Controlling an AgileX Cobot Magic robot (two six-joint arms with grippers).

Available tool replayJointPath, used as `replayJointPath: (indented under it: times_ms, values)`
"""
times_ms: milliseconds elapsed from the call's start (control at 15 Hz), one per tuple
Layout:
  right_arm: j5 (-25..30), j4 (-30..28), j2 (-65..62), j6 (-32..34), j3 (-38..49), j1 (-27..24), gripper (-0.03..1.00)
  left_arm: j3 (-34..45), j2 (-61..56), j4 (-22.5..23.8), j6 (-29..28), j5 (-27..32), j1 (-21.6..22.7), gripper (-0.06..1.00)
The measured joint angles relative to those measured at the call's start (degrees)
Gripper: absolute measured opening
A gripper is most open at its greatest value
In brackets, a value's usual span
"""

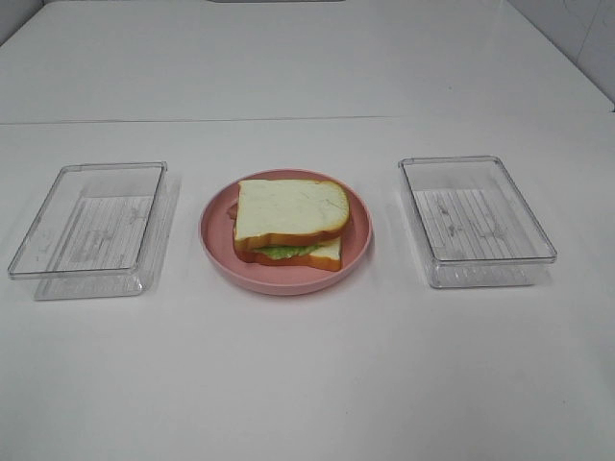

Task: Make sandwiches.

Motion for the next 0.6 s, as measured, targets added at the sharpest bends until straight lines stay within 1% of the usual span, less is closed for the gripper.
replayJointPath:
  times_ms: [67,267,467,600]
  values:
    - [0.00,0.00,-1.43,0.06,1.03,0.00,0.95,0.00,0.00,0.00,0.00,0.00,0.00,0.86]
    - [0.11,0.00,-12.20,0.06,5.73,0.00,0.95,0.00,0.00,0.00,0.00,0.00,0.00,0.86]
    - [0.17,0.00,-20.68,-0.29,8.65,0.00,0.95,0.00,0.00,0.00,0.00,0.00,0.00,0.86]
    - [0.29,0.00,-30.19,-1.72,11.69,0.00,0.95,0.00,0.00,0.00,0.00,0.00,0.00,0.86]
